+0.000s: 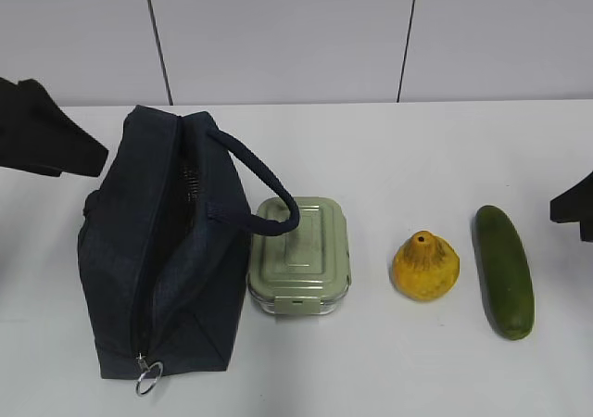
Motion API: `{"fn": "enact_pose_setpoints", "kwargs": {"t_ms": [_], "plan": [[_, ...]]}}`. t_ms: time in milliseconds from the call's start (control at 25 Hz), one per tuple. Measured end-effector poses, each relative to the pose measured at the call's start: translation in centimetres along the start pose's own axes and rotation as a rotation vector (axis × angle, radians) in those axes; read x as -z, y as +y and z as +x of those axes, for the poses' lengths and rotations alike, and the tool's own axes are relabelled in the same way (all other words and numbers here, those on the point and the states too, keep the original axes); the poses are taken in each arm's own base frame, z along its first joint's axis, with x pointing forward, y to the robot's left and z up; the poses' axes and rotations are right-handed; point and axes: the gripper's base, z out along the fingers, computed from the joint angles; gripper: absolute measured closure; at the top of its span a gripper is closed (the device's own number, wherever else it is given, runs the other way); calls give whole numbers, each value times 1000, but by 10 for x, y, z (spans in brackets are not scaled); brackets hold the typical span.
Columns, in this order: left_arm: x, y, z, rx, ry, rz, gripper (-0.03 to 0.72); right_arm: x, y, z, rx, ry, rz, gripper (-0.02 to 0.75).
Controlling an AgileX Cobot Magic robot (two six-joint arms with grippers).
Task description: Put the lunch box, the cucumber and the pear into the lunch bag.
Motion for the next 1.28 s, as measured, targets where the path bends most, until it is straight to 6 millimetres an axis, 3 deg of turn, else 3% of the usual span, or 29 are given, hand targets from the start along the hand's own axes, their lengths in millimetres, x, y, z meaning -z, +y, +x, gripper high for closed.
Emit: {"fn": "enact_pose_setpoints", "kwargs": {"t_ms": [680,760,960,1000,1280], "plan": [[-40,15,5,45,193,-5,286,-1,-2,-2,9,-11,15,367],[-44,18,5,52,207,-3,338,-1,-2,-2,9,-12,15,367],[-47,20,4,55,195,-15,609,-3,-4,-2,6,-6,18,367],[-47,21,3,53,188,-20,636,-5,-5,-2,4,3,18,367],[-47,22,2,52,175,-28,664,-20,-13,-1,11,66,40,367]]}}
